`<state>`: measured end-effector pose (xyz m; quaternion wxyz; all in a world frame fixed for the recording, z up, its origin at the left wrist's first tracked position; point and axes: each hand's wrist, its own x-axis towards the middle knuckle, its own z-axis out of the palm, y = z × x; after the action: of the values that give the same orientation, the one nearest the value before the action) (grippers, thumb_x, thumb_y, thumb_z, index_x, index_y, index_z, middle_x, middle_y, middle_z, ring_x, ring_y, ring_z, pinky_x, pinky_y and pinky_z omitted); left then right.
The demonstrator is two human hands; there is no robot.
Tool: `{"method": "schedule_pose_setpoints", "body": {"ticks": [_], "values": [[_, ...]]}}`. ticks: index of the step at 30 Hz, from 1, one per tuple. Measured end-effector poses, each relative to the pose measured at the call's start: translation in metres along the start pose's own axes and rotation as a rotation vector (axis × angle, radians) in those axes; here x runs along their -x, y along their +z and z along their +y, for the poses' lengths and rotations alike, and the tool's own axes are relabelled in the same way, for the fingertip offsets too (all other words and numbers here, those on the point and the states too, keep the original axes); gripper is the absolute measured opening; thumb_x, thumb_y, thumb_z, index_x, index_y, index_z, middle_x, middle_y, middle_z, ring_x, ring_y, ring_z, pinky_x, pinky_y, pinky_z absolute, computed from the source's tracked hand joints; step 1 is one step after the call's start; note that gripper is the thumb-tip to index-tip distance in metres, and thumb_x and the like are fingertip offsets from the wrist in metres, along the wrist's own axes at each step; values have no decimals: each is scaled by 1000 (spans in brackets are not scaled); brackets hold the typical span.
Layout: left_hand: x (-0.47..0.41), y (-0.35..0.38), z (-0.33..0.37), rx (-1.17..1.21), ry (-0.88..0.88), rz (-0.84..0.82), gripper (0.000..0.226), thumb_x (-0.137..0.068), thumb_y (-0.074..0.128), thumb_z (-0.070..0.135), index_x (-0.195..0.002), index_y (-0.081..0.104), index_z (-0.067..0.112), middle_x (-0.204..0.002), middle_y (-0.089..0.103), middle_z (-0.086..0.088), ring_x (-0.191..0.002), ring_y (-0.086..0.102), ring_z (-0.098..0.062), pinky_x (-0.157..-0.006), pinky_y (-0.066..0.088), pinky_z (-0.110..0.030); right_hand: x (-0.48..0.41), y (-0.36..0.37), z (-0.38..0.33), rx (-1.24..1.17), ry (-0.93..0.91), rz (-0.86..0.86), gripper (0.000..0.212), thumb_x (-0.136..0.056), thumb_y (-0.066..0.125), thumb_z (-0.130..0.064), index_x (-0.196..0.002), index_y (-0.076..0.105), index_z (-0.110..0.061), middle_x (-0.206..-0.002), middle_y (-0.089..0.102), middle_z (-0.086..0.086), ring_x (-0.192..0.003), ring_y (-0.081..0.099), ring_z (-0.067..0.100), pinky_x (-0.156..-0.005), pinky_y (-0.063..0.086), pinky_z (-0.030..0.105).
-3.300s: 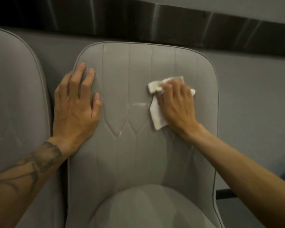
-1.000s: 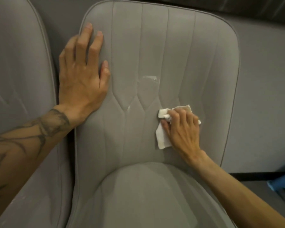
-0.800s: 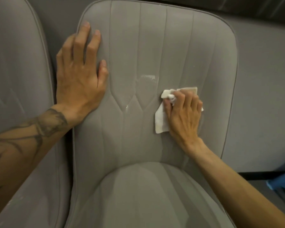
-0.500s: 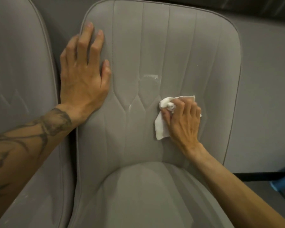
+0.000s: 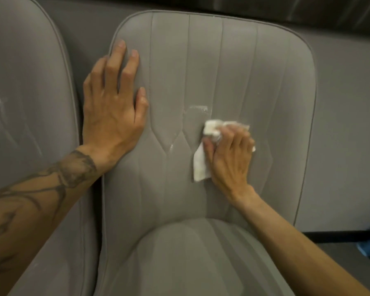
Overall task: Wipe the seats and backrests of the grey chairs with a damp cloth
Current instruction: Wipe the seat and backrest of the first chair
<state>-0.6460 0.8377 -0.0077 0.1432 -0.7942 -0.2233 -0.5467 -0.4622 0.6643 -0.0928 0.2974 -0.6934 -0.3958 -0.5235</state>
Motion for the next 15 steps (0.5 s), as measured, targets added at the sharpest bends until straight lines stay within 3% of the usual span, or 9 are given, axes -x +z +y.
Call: {"method": "schedule_pose_setpoints", "body": {"ticks": [3,10,15], "values": [[-1,-2,1,15,-6,-15,60,-105,46,30,-161,30,14,-170,28,-13,-145,38,-41,-118,30,-50,15,-10,-1,-38,-156,-141,28,-100,52,-38,-113,46,-15,-112,60,15,-98,52,32,-85,38,41],[-2,-2,1,23,-4,-18,61,-105,47,29,-161,30,15,-170,28,-13,-146,36,-39,-118,30,-50,-112,1,-5,0,125,201,32,-102,42,-45,-110,45,-14,-105,57,16,-97,42,26,-83,32,38],[-2,-3,1,47,-3,-21,60,-105,47,28,-160,31,14,-169,28,-14,-145,36,-40,-119,29,-50,-48,-11,-16,-52,-203,-93,29,-101,50,-36,-109,60,-9,-109,61,15,-97,56,34,-83,39,42]]}}
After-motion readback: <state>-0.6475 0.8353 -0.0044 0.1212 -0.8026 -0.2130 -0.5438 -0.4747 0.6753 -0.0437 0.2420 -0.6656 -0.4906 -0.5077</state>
